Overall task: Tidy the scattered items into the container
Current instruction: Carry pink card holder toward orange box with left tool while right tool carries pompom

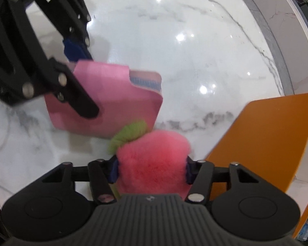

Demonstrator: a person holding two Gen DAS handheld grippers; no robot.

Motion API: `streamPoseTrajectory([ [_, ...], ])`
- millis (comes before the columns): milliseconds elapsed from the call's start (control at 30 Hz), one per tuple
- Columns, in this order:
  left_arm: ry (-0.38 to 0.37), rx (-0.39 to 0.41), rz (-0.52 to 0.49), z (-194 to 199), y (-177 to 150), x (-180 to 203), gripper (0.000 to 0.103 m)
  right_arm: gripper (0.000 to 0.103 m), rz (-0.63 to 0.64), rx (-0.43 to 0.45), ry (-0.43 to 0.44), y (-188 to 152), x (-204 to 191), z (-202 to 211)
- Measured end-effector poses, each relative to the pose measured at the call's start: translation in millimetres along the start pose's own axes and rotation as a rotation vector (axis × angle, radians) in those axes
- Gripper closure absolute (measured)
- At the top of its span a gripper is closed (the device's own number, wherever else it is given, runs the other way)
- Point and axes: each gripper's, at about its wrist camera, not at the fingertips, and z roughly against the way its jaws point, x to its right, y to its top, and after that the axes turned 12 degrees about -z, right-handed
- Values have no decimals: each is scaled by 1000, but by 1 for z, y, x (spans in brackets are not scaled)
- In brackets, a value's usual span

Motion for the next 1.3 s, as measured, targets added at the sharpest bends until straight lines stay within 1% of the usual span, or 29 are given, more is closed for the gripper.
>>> streamPoseTrajectory([
  [100,2,-2,-5,-1,0,1,76,51,3,4,-6,-1,-6,4],
  [333,5,-8,-14,-2,0,6,77,54,-19,19,-28,-10,-8,15],
  [500,17,-16,-36,0,-1,15,79,57,-33,36,-56,-17,-9,31],
  [567,21,-18,-50,3,-3,19,80,65,-43,50,-60,-19,-8,40],
  [633,27,-14,-58,6,-4,23,80,79,-50,60,-59,-22,-10,50],
  [667,30,-10,-59,8,-5,25,80,81,-49,61,-61,-24,-12,55],
  [700,33,-7,-61,10,-6,27,80,87,-45,63,-64,-26,-14,59],
  [733,39,-5,-62,12,-8,28,80,96,-45,65,-65,-28,-15,62],
  [867,58,5,-59,19,-13,31,80,98,-43,70,-74,-34,-23,73],
  [933,64,12,-56,23,-16,32,80,98,-44,63,-84,-36,-25,71],
  [967,67,15,-56,24,-17,33,80,97,-46,58,-92,-36,-27,70],
  [1000,68,17,-57,26,-19,33,80,91,-47,54,-100,-37,-28,68],
  [1033,69,20,-57,27,-20,34,80,72,-48,57,-117,-37,-30,67],
  [1067,68,23,-58,30,-22,34,80,58,-54,62,-137,-37,-31,65],
  [1100,68,25,-58,32,-23,34,80,36,-57,72,-148,-37,-31,64],
  [1133,68,29,-58,34,-24,33,80,32,-60,82,-152,-36,-32,64],
  [1200,69,38,-54,39,-26,32,80,32,-81,65,-138,-32,-29,58],
  [1267,69,50,-50,45,-27,30,80,32,-87,43,-142,-26,-26,47],
  [1300,68,58,-47,47,-27,29,80,35,-87,31,-141,-23,-26,42],
])
